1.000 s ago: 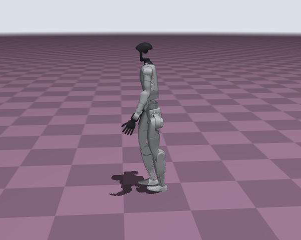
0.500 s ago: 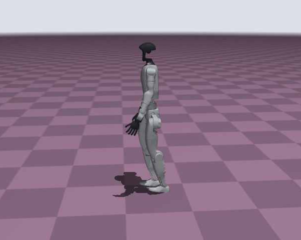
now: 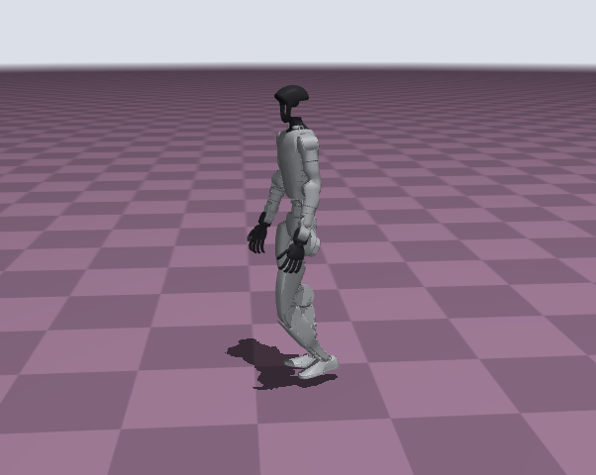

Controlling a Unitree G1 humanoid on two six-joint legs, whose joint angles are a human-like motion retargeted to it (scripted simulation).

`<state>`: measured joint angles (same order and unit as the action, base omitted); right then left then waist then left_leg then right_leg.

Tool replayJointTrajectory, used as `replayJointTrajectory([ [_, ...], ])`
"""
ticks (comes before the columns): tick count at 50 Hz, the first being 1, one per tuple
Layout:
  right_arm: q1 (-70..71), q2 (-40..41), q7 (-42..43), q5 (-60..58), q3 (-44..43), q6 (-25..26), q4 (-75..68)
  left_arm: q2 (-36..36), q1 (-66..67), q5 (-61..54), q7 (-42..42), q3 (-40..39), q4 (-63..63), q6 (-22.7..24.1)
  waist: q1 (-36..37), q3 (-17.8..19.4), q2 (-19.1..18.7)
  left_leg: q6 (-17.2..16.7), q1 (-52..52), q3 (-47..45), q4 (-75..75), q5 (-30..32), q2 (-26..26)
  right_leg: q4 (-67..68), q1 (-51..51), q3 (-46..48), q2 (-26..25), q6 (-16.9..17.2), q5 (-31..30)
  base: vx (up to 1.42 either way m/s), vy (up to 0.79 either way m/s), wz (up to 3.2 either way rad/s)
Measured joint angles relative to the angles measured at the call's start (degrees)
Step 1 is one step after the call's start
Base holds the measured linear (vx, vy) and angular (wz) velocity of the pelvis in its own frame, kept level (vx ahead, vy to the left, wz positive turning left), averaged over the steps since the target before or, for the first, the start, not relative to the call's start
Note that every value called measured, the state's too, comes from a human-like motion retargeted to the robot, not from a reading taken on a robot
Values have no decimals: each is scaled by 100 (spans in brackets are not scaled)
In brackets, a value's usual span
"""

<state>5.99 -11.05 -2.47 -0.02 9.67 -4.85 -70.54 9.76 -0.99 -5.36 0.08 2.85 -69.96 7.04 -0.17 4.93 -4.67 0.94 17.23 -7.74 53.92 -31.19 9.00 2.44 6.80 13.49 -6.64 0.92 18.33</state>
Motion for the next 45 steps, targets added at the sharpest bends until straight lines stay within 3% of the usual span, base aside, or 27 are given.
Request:
replayJointTrajectory([
  [7, 317, 19, 21, -217, 261, -25, 65, -78, 430, 97, 91, 201, -18, -8, 550, 125, 3, 118, 917, 4, 4, 9, -178, 48, 58, 53, 70, 112, 102, 9, -1, 9],
  [20, 700, 93, 61, -589, 836, -160, 423, -180, 1068, 265, 229, 440, -211, -42, 969, -8, 91, -110, 1505, 367, -3000, 914, -942, -21, 370, 161, 261, 136, 313, 20, 5, 16],
  [29, 418, 241, 60, -540, 1041, -191, 539, -233, 1261, 174, 267, 487, -312, -25, 933, -254, 281, 70, 1482, 409, -2468, 1180, -1175, 653, 714, -303, 415, 163, 530, 39, 7, 22],
  [32, 251, 273, 58, -425, 1024, -182, 490, -224, 1224, 47, 274, 455, -345, -19, 885, -359, 409, 200, 1373, 348, -2176, 1162, -1268, 1153, 721, -405, 515, 274, 342, 46, 6, 23],
  [40, -265, 275, 60, -20, 807, -117, 268, -149, 824, -189, 237, 466, -282, -44, 482, -542, 985, 630, 591, 403, -2253, 871, -1978, 3879, -48, -957, 919, 986, -1174, 46, 8, 43],
  [42, -357, 245, 91, 84, 719, -95, 231, -109, 647, -180, 193, 509, -179, -56, 327, -559, 1069, 715, 372, 486, -2343, 775, -2101, 4723, -435, -968, 1052, 995, -1321, 46, 8, 48],
  [45, -451, 184, 181, 231, 568, -65, 186, -34, 314, -153, 104, 592, -7, -72, 89, -541, 1101, 771, 6, 658, -2502, 637, -2197, 5739, -1032, -860, 1291, 772, -1032, 46, 7, 48],
])
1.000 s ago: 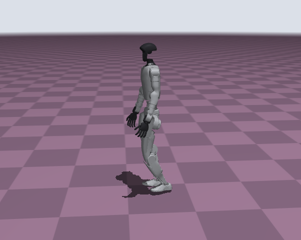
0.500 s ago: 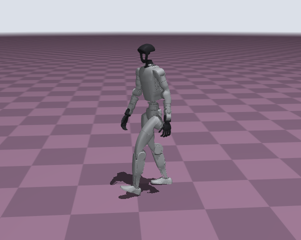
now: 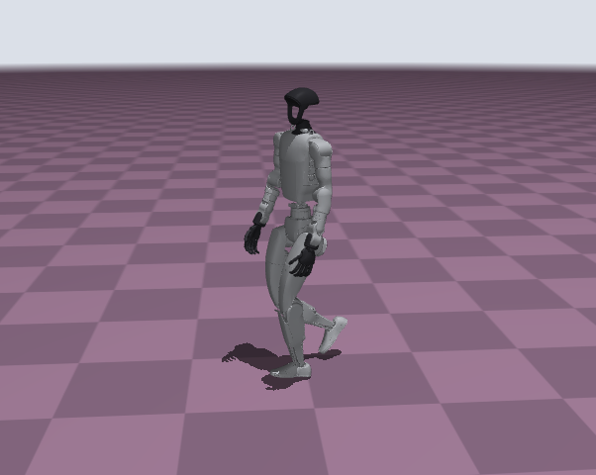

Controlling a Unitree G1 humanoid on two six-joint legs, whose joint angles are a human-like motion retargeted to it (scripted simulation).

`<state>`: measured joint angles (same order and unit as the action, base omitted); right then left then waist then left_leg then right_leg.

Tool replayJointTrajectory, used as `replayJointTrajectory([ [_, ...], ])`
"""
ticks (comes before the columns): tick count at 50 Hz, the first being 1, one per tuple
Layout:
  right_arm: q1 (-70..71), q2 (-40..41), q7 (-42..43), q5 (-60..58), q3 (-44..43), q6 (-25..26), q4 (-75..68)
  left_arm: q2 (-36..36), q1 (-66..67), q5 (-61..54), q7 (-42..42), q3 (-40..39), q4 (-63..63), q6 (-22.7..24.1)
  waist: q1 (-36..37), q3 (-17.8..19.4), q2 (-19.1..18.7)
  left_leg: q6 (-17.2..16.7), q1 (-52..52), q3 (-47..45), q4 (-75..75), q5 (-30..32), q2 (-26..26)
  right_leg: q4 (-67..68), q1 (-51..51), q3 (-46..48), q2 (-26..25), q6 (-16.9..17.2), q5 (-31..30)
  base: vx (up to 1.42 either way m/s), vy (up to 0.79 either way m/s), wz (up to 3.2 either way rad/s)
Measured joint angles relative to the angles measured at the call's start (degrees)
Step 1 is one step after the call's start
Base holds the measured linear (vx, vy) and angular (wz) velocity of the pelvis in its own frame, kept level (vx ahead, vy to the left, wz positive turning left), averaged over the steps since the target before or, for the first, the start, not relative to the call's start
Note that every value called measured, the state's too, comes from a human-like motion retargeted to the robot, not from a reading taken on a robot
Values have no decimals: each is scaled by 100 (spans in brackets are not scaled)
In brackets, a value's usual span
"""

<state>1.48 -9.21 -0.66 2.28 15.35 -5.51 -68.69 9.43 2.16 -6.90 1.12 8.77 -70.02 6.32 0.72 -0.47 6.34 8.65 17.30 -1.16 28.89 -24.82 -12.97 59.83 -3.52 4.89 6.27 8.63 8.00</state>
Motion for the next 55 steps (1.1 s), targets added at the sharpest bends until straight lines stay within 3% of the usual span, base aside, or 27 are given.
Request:
replayJointTrajectory([
  [5, -131, -118, 236, 204, -259, 30, -17, 117, -640, 103, -194, 136, 309, -9, -430, 105, -113, -97, -718, 410, -441, -121, -51, 391, -929, 216, 301, -450, 821, 46, 3, 58],
  [9, -178, -184, 361, 318, -424, 70, -32, 196, -1164, 160, -306, 220, 589, 14, -761, 252, -238, -202, -1327, 782, -850, -185, -24, -295, -1535, 276, 287, -532, 1057, 47, -3, 65],
  [22, -345, -172, 372, 529, -770, 240, -224, 359, -1974, 344, -389, 502, 1387, 231, -1279, 313, -589, -362, -2654, 1685, -1626, -589, 238, -4191, -2493, 83, -328, 244, 110, 47, -12, 46],
  [28, -497, -144, 388, 593, -820, 215, -212, 250, -1698, 424, -326, 527, 1346, 211, -1301, 160, -688, -527, -3069, 1797, -1380, -690, 347, -3915, -2552, 142, -422, 165, -145, 49, -13, 22],
  [31, -513, -150, 388, 631, -802, 206, -225, 173, -1464, 437, -247, 504, 1167, 154, -1317, 124, -795, -759, -3187, 1779, -952, -436, 498, -3455, -2472, 211, -515, 7, -179, 51, -11, 25],
  [35, -403, -184, 324, 613, -705, 206, -248, 84, -1151, 443, -90, 466, 758, 53, -1308, 167, -1050, -1298, -3123, 1752, 56, 339, 788, -3215, -2117, 361, -807, -285, -22, 49, -11, 21],
  [40, -317, -196, 272, 536, -552, 186, -58, 55, -613, 558, 63, 519, 374, -43, -1096, 187, -1299, -1817, -2447, 1416, 1979, 1268, 1128, -3388, -1513, 465, -1202, -640, 288, 46, -12, 9],
  [43, -194, -208, 289, 446, -469, 176, 51, 92, -324, 597, 116, 537, 280, -83, -868, 221, -1328, -1608, -1842, 1002, 3018, 1188, 1421, -3644, -1077, 472, -1335, -737, 470, 45, -13, 4],
  [47, 82, -219, 330, 300, -367, 177, 141, 182, -1, 600, 158, 457, 226, -124, -468, 297, -1254, -982, -984, 455, 3789, 385, 1774, -4060, -459, 410, -1388, -737, 657, 44, -12, -10],
  [50, 340, -228, 322, 184, -291, 178, 197, 240, 233, 576, 183, 333, 203, -136, -138, 377, -1175, -641, -378, 186, 3787, -152, 1827, -4335, -23, 302, -1369, -705, 791, 45, -9, -29],
  [55, 771, -231, 235, 79, -167, 146, 349, 218, 600, 526, 283, 144, 140, -131, 299, 497, -1014, -440, 468, -138, 2780, -459, 1585, -4712, 567, 46, -1269, -589, 982, 47, -3, -38],
])
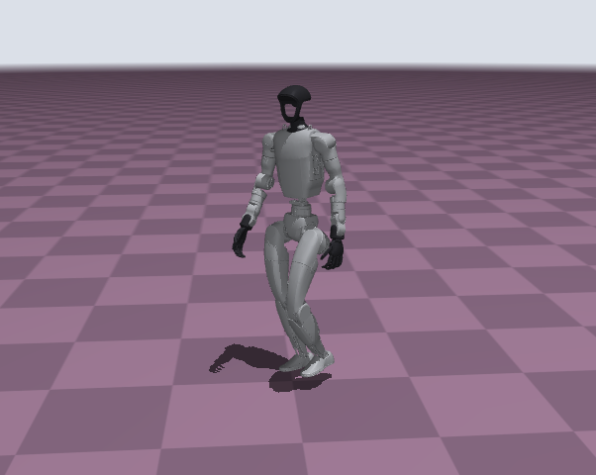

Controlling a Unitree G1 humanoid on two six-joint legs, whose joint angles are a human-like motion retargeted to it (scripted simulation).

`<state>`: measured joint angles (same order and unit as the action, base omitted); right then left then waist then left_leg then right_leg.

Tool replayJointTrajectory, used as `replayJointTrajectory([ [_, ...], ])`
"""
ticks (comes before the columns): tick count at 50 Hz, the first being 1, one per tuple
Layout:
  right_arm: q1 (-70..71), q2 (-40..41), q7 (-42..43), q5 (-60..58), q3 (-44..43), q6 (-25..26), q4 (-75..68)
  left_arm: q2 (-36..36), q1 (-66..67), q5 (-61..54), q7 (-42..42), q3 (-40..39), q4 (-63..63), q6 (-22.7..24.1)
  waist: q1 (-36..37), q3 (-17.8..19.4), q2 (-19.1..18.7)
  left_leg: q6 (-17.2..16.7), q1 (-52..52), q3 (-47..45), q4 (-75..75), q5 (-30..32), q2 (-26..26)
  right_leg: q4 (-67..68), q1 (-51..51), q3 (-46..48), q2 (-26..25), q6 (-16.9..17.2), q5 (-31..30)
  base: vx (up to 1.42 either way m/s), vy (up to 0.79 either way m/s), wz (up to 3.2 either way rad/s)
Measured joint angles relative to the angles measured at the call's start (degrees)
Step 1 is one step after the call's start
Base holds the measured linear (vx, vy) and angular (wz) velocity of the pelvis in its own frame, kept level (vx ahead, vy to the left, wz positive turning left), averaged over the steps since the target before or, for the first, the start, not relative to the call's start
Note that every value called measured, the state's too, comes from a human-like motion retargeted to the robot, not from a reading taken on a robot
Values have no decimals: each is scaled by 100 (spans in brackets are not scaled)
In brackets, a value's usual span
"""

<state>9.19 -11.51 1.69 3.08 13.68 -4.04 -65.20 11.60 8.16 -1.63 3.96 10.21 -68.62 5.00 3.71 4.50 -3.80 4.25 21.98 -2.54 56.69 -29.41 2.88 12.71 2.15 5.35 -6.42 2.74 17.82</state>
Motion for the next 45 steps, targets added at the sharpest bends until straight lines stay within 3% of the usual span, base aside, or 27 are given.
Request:
replayJointTrajectory([
  [11, 187, -24, -132, -243, 302, -135, 398, -346, 524, 168, 156, 15, -103, 51, 286, -211, 49, -297, 827, 87, -3581, 545, -743, -438, 819, -363, 86, 109, 381, 51, 5, -23],
  [18, -207, 94, -191, -304, 371, -124, 254, -404, 545, 69, 126, -48, -98, 72, 303, -461, 232, -153, 898, 52, -3082, 871, -939, 155, 1150, -392, 256, 206, 433, 56, 4, -16],
  [23, -553, 224, -324, -166, 262, -42, -166, -338, 251, -220, 111, -119, -84, 49, 271, -570, 593, 157, 616, -36, -2471, 885, -1245, 1379, 1071, -490, 545, 601, -148, 58, 4, 0],
  [28, -879, 265, -453, 11, 104, 55, -466, -236, -156, -395, 89, -61, 161, 17, 54, -650, 962, 539, 41, 34, -2497, 579, -1676, 3449, 335, -637, 827, 1148, -1207, 56, 5, 22],
  [30, -952, 252, -439, 69, 22, 76, -505, -184, -360, -416, 57, -13, 325, 17, -61, -643, 1005, 634, -230, 115, -2567, 435, -1747, 4300, -80, -531, 982, 1120, -1270, 55, 4, 23],
  [36, -1046, 151, -173, 215, -256, 51, -368, -64, -1055, -395, -151, 116, 829, 48, -448, -508, 848, 599, -1203, 498, -3028, 134, -1730, 5442, -1374, 68, 1679, 345, -65, 55, 0, 25],
  [40, -1029, 75, 8, 261, -376, 44, -229, -11, -1492, -407, -284, 146, 1160, 86, -724, -373, 686, 488, -1861, 790, -3419, -5, -1646, 4823, -2105, 331, 1870, 126, 379, 54, -8, 35],
  [45, -937, 14, 127, 340, -461, 116, -223, 24, -1862, -464, -391, 186, 1533, 170, -973, -250, 457, 392, -2553, 1148, -3880, -193, -1429, 2971, -2689, 391, 1636, 392, 175, 52, -14, 38],
])
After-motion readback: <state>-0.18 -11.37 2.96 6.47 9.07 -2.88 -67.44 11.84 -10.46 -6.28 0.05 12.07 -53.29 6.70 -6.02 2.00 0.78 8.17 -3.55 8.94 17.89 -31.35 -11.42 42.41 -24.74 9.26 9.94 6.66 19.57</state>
